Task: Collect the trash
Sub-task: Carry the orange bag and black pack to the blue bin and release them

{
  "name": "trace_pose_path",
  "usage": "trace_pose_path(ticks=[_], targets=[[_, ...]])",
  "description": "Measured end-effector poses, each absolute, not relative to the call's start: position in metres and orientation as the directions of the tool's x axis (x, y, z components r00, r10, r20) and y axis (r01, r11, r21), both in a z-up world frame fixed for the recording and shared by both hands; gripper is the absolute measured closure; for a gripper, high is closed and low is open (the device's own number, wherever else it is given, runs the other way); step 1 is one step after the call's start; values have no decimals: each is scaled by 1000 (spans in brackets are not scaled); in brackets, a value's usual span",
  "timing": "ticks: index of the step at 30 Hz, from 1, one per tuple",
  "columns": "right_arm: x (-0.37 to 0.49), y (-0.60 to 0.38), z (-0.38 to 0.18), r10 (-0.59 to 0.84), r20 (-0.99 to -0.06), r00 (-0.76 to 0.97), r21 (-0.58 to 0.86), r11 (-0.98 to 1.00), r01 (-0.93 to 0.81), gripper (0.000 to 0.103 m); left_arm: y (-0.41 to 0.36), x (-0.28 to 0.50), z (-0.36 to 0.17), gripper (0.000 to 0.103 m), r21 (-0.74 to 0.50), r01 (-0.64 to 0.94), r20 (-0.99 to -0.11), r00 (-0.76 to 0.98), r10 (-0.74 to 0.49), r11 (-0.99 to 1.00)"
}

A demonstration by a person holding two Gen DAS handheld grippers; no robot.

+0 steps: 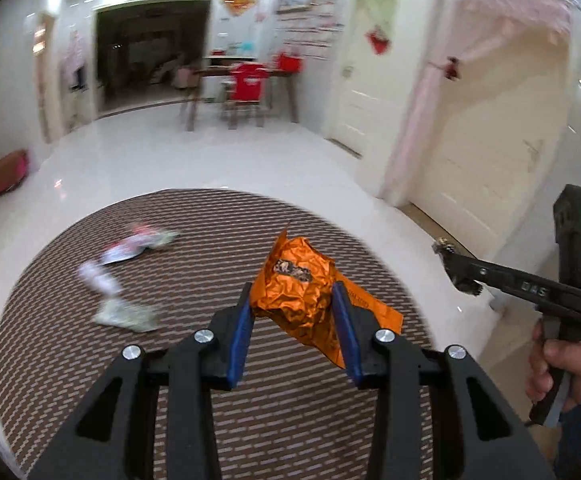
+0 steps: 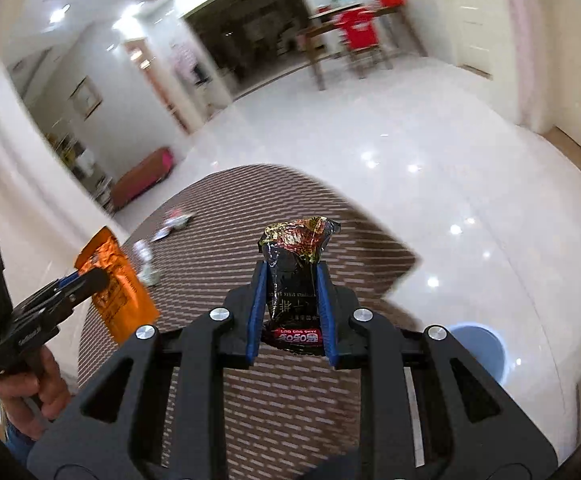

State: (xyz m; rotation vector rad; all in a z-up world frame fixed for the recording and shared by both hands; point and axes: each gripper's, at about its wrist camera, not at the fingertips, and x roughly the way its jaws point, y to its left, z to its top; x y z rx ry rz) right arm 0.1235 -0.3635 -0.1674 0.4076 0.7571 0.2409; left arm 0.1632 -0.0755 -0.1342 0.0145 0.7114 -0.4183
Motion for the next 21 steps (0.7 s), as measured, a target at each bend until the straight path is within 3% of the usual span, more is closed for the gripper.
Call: trace_pose_path(ticks=[10, 21], targets=[[83, -503, -238, 196, -705, 681, 486, 834, 262, 79, -247, 164, -172, 65, -37, 622, -731, 517, -445, 782], [96, -562, -317, 250, -775, 581, 528, 761, 377, 76, -380, 177, -275, 65, 74, 757, -896, 336, -290, 649]])
